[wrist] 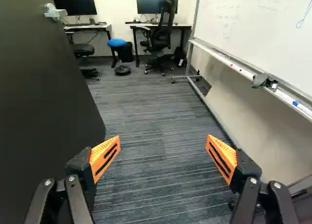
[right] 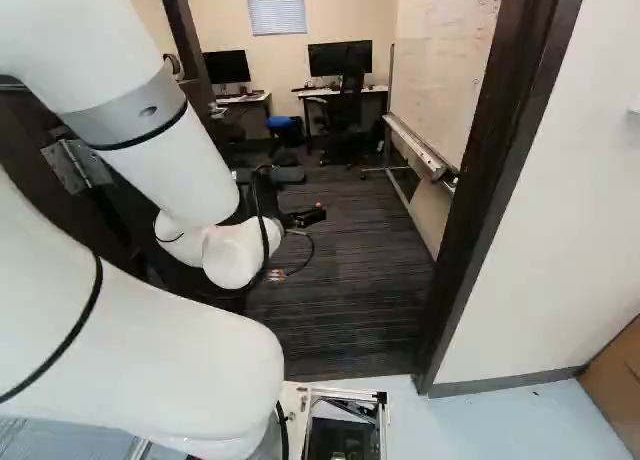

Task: Open the door and move inside

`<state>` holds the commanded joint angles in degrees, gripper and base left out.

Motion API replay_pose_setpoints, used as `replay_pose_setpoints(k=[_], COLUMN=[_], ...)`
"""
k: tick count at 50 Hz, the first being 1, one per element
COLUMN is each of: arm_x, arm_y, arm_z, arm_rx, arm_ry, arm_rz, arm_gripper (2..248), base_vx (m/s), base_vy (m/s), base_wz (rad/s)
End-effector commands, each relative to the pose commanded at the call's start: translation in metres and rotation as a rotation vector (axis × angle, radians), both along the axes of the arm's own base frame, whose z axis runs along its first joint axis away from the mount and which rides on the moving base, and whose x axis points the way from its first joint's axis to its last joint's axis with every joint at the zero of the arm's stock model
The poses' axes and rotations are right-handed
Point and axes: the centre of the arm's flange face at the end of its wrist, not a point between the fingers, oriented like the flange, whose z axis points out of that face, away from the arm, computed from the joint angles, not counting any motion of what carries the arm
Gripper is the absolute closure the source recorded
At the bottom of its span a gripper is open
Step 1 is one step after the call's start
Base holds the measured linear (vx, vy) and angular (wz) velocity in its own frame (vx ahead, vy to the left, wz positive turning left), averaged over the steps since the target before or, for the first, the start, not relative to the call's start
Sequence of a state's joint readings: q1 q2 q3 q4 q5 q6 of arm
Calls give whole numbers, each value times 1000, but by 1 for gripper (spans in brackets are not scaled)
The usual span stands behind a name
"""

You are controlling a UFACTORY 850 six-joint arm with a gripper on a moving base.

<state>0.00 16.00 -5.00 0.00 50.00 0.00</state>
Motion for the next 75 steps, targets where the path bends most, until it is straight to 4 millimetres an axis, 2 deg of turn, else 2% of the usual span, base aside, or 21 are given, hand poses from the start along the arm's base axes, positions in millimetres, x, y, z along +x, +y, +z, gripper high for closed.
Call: replay_pose_setpoints(k=[45,75], arm_x=[0,0], arm_y=[0,0], arm_z=[0,0], arm_rx=[0,0], arm_ry=[0,0], arm_rz=[0,0], arm_gripper=[3,3], base_vx=[158,143], base_vy=[4,20], base_wz=[-11,153])
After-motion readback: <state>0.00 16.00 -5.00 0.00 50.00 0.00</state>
